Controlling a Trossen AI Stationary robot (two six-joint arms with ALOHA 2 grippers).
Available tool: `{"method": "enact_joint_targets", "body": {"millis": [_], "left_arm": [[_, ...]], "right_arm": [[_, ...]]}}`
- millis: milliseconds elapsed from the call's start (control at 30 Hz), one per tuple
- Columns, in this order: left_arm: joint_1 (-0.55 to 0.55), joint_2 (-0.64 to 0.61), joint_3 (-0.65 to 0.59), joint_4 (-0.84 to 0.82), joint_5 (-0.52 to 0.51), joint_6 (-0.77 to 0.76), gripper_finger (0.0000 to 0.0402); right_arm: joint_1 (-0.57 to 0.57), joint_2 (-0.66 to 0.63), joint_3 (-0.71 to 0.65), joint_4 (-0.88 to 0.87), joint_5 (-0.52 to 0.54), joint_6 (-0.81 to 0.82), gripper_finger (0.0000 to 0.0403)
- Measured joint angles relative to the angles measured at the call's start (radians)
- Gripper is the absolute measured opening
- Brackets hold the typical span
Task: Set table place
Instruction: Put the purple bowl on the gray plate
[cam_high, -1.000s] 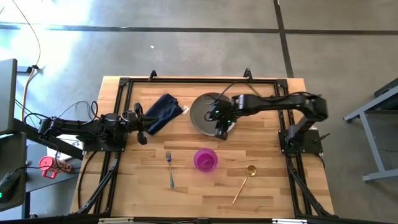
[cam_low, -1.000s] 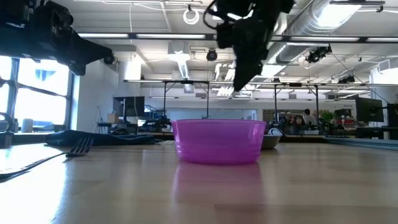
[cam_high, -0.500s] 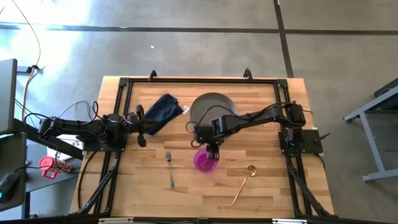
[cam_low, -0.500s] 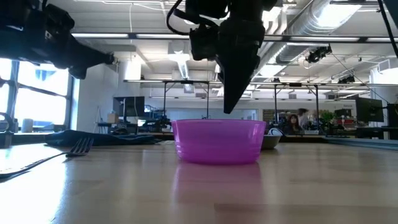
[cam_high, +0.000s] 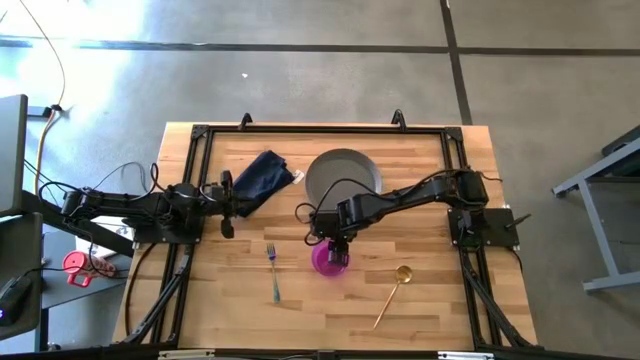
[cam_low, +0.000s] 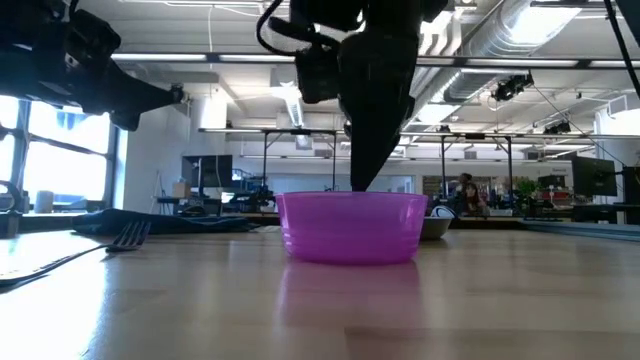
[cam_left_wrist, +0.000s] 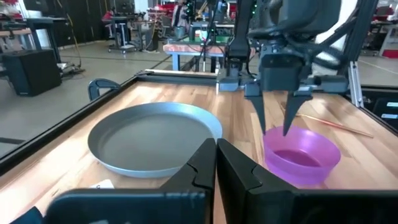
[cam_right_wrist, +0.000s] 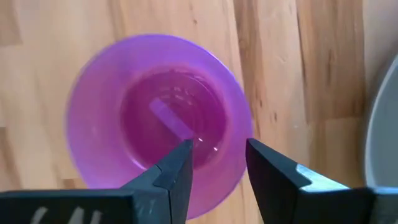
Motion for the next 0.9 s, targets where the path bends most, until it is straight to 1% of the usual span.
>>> {"method": "enact_joint_targets", "body": {"millis": [200, 400, 467, 533, 667, 700, 800, 900], "left_arm": [[0.000, 0.000, 0.000, -0.016, 0.000, 0.000, 0.0003], [0.000, 0.000, 0.000, -0.019, 0.000, 0.000, 0.0003], [0.000, 0.000, 0.000, -0.019, 0.000, 0.000, 0.0003], [0.000, 0.000, 0.000, -0.019, 0.000, 0.000, 0.0003], [0.000, 0.000, 0.000, -0.018, -0.001, 0.000, 0.0003], [0.000, 0.000, 0.000, -0.018, -0.001, 0.000, 0.0003], [0.000, 0.000, 0.000, -0.018, -0.001, 0.000, 0.0003], [0.000, 0.000, 0.000, -0.018, -0.001, 0.000, 0.0003]], "right_arm": [[-0.019, 0.040, -0.001, 0.028, -0.006, -0.032, 0.0140], [-0.028, 0.087, -0.001, 0.053, -0.036, -0.055, 0.0135], [-0.029, 0.098, -0.001, 0.058, -0.039, -0.056, 0.0121], [-0.032, 0.106, -0.001, 0.058, -0.039, -0.056, 0.0096], [-0.037, 0.106, -0.001, 0.060, -0.039, -0.065, 0.0017], [-0.039, 0.106, 0.001, 0.058, -0.039, -0.069, 0.0010], [-0.040, 0.106, 0.027, 0.040, -0.023, -0.073, 0.0008], [-0.043, 0.106, 0.082, -0.029, 0.007, -0.097, 0.0003]]}}
